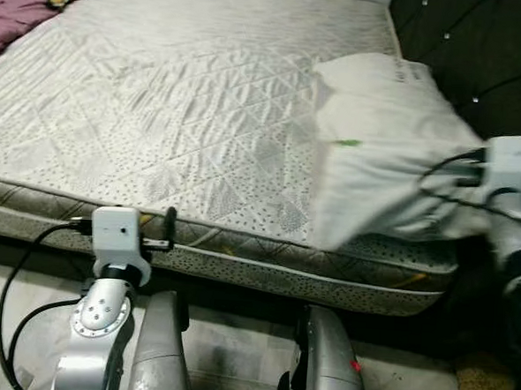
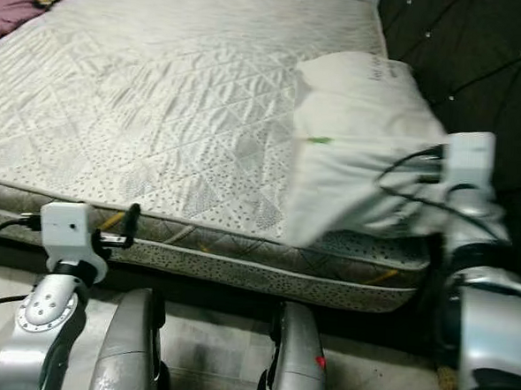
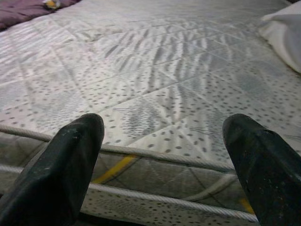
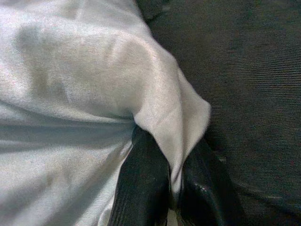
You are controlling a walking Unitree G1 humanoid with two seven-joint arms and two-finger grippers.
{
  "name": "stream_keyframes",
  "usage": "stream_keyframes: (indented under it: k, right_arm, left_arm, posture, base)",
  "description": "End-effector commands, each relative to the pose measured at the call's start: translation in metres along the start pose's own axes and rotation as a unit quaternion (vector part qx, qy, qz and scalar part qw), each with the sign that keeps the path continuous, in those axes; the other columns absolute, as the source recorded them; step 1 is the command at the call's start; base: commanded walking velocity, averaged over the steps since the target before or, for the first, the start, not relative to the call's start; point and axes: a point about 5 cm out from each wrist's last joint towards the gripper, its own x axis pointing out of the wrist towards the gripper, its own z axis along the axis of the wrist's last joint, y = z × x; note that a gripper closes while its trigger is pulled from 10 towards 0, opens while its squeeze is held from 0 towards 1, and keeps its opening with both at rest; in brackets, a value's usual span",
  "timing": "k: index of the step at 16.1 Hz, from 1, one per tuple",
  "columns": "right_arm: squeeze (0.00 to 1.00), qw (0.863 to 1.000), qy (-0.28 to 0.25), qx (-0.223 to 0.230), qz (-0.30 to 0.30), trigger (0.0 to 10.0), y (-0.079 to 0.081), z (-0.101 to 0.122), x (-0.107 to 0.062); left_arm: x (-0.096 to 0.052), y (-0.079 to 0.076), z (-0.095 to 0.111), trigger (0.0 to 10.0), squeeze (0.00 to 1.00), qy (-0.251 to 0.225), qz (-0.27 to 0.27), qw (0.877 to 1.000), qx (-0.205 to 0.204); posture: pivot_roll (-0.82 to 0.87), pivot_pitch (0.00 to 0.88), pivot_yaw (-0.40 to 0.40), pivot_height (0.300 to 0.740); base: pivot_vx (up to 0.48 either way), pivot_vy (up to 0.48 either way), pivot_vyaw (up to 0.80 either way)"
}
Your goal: Clean up the room
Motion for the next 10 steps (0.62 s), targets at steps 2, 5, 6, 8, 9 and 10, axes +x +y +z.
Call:
stream_keyframes:
  k: [2, 5, 6, 8, 9, 10]
  right_arm:
    - [0.00, 0.998, -0.013, 0.010, -0.054, 0.0, -0.035, 0.006, -0.003]
    - [0.00, 0.998, 0.028, 0.017, -0.046, 0.0, -0.029, -0.030, -0.007]
    - [0.00, 0.998, 0.031, 0.020, -0.044, 0.0, -0.027, -0.032, -0.007]
    - [0.00, 0.998, 0.045, 0.037, -0.011, 0.0, -0.004, -0.054, -0.011]
    - [0.00, 0.998, 0.050, 0.042, 0.007, 0.0, 0.013, -0.066, -0.014]
    - [0.00, 0.998, 0.050, 0.044, 0.015, 0.0, 0.019, -0.070, -0.015]
  left_arm:
    - [-0.002, 0.000, -0.002, 10.0, 0.00, 0.003, 0.001, 1.000, 0.005]
    - [0.000, -0.002, -0.002, 10.0, 0.00, 0.005, -0.006, 1.000, 0.004]
    - [0.000, -0.002, -0.002, 10.0, 0.00, 0.004, -0.005, 1.000, 0.004]
    - [0.001, -0.001, -0.001, 10.0, 0.00, 0.003, -0.009, 1.000, 0.007]
    - [0.000, -0.001, -0.001, 10.0, 0.00, 0.002, -0.010, 1.000, 0.008]
    - [0.001, 0.000, -0.001, 10.0, 0.00, 0.002, -0.009, 1.000, 0.009]
  posture:
    - [0.09, 0.000, -0.059, 0.560]
    - [0.09, 0.000, -0.051, 0.560]
    - [0.09, 0.000, -0.050, 0.560]
    - [0.09, 0.000, -0.044, 0.560]
    - [0.10, 0.000, -0.043, 0.560]
    - [0.10, 0.000, -0.043, 0.560]
  base:
    - [0.000, 0.000, 0.00]
    - [0.000, 0.000, 0.00]
    - [0.000, 0.000, 0.00]
    - [0.000, 0.000, 0.00]
    - [0.000, 0.000, 0.00]
    - [0.000, 0.000, 0.00]
